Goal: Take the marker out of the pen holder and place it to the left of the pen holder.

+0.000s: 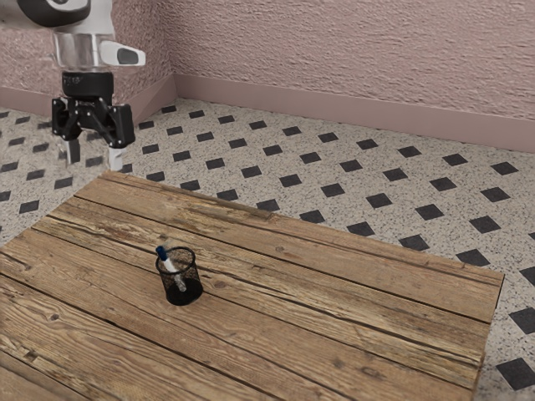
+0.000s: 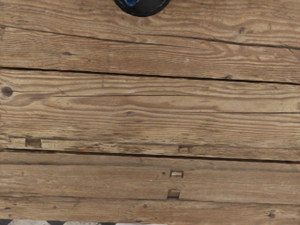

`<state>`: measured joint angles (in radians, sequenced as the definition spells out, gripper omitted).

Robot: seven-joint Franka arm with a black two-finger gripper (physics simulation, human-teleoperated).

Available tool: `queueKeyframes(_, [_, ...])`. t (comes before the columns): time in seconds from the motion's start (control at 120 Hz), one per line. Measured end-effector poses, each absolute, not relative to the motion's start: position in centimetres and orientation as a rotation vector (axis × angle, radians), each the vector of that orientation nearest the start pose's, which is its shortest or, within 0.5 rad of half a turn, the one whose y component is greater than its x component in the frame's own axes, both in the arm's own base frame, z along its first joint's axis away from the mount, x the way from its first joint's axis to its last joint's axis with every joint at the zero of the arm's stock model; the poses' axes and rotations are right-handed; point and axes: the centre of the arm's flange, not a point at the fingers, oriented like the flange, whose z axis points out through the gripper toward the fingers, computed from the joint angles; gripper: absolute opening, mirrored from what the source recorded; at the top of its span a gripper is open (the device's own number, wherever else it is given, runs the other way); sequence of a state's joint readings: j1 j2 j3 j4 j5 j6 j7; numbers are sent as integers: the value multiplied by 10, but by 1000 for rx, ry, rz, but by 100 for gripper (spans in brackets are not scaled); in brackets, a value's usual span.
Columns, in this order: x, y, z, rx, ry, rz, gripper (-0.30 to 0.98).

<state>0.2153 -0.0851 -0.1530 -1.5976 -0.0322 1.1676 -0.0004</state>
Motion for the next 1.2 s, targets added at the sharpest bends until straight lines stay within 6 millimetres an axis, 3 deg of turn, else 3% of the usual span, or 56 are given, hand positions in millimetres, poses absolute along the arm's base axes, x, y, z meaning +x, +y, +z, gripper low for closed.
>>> queueKeyframes(0.125, [521, 24, 627, -3154, -79, 337, 69])
queueKeyframes(0.258, [522, 18, 542, -3148, -86, 332, 69])
queueKeyframes(0.483, [541, -66, 457, -3177, 76, 327, 69])
queueKeyframes(0.55, [543, -78, 436, -3183, 88, 347, 68])
queueKeyframes(0.6, [548, -70, 424, -3191, 47, 354, 68])
queueKeyframes(0.733, [554, -8, 406, -3205, -165, 355, 69])
queueKeyframes(0.8, [557, 13, 396, -3206, -236, 368, 69])
queueKeyframes(1.1, [565, 35, 361, -3206, -336, 421, 65])
queueKeyframes(1.2, [564, 38, 358, -3204, -351, 426, 55])
